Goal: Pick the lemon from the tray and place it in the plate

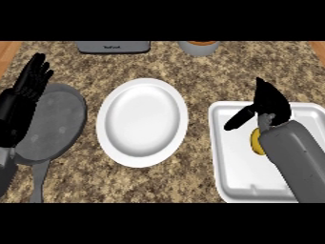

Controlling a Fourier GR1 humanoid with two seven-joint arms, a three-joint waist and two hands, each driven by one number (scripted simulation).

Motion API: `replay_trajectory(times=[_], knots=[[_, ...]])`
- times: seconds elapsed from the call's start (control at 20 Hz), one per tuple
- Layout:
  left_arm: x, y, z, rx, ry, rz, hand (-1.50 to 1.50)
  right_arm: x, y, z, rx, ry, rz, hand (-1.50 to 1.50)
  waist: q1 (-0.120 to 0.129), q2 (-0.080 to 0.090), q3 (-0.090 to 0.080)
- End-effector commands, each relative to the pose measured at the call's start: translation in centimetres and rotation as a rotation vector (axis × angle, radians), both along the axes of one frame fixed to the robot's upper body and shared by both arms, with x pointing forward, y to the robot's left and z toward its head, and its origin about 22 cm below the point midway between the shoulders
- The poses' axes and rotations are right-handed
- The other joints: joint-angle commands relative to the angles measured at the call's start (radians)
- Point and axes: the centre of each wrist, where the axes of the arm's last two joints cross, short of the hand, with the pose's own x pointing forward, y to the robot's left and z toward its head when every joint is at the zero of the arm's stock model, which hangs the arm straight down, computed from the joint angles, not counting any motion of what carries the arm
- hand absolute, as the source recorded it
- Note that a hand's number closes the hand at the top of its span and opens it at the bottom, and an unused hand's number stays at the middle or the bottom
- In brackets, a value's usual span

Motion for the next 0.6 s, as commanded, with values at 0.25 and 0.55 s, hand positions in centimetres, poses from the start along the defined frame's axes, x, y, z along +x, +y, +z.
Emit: replay_trajectory(times=[0.25,0.55], knots=[[0.1,-0.9,0.8,-0.003,-0.004,-0.014,0.00,-0.3,-2.4,-0.8,-0.130,0.232,-0.175,-1.50,0.011,0.006,0.002],[0.3,0.1,0.9,0.004,-0.015,-0.025,0.00,-1.7,-2.8,-2.9,-0.121,0.297,-0.188,-1.50,0.013,0.007,0.002]])
